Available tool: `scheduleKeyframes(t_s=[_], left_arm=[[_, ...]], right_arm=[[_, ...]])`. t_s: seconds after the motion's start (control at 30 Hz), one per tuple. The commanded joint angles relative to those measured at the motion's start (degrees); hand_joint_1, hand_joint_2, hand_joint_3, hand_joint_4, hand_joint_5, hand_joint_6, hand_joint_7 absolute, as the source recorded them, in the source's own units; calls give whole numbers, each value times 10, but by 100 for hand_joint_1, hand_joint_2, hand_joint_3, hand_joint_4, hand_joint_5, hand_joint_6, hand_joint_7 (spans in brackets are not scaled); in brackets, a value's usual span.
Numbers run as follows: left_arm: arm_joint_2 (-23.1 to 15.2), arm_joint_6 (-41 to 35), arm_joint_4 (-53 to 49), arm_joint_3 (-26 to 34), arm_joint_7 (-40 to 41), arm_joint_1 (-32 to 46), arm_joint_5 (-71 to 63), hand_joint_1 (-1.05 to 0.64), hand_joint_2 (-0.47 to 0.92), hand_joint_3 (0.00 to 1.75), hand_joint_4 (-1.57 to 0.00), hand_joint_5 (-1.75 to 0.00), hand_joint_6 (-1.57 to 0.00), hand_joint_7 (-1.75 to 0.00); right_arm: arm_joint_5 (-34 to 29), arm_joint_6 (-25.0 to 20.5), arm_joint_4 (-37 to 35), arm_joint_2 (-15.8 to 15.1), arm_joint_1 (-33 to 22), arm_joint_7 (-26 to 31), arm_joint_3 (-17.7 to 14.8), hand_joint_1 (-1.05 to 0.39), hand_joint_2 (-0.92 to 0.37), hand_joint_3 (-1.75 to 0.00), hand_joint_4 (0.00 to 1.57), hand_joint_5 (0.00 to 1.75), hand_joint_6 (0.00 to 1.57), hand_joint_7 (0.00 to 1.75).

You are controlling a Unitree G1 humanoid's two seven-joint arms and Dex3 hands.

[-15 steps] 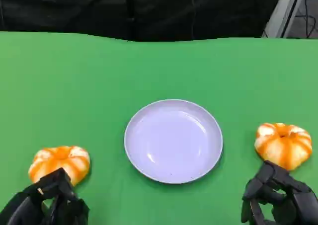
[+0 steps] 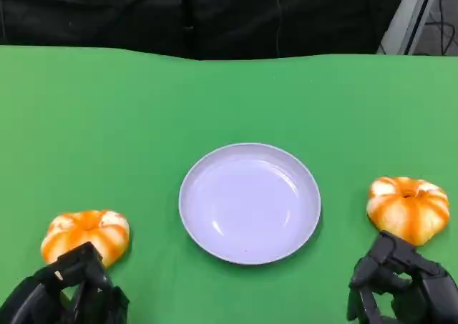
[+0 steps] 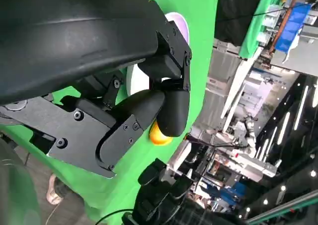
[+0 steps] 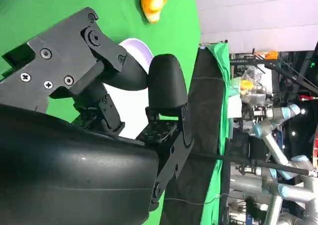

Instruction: Grasp the bread from the table and place it into the plate.

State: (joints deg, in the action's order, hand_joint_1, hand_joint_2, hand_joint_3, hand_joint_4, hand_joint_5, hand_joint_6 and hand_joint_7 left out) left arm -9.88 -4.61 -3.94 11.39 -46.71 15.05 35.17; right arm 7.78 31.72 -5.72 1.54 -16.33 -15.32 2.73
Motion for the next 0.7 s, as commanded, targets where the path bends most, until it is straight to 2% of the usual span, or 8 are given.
scheduleKeyframes(t_s=[0.03, 0.1, 0.27, 0.3, 0.37, 0.4, 0.47, 0.7], left_arm=[[1, 21, 4, 2, 8, 1, -15, -14, 68, 95, -90, -175, -76, -174], [4, 30, 4, 2, 8, 2, -22, -13, 68, 95, -89, -175, -76, -173], [31, 230, -10, 0, 55, 7, -138, -12, 51, 118, -79, -161, -79, -136], [35, 343, -23, 13, 100, 4, -222, -12, 50, 119, -79, -161, -79, -135], [34, 504, -36, 38, 189, 2, -380, -38, 82, 50, -54, -83, -75, -50], [28, 550, -33, 53, 234, 1, -455, -43, 87, 39, -53, -63, -79, -28], [18, 577, -32, 64, 283, -1, -522, -53, 91, 28, -43, -32, -69, -6], [-57, 505, 28, 79, 511, -20, -842, -79, 92, 31, -20, -7, -41, 0]], right_arm=[[4, -2, 6, -9, -5, 1, -6, -16, -50, -130, 82, 175, 73, 161], [5, -2, 6, -9, -5, 0, -6, -16, -50, -130, 82, 175, 73, 161], [2, 4, 3, -7, -4, 0, -4, -16, -50, -130, 81, 175, 72, 161], [3, 3, 4, -7, -4, 0, -3, -16, -50, -130, 81, 175, 72, 161], [3, -1, 9, -7, -5, 2, -3, -16, -50, -129, 81, 175, 72, 161], [4, -2, 9, -6, -5, 2, -3, -16, -50, -129, 81, 175, 72, 161], [4, -1, 9, -6, -5, 2, -3, -16, -50, -128, 81, 175, 72, 161], [7, -7, 13, -7, -8, 1, -5, -16, -50, -129, 81, 175, 73, 160]])
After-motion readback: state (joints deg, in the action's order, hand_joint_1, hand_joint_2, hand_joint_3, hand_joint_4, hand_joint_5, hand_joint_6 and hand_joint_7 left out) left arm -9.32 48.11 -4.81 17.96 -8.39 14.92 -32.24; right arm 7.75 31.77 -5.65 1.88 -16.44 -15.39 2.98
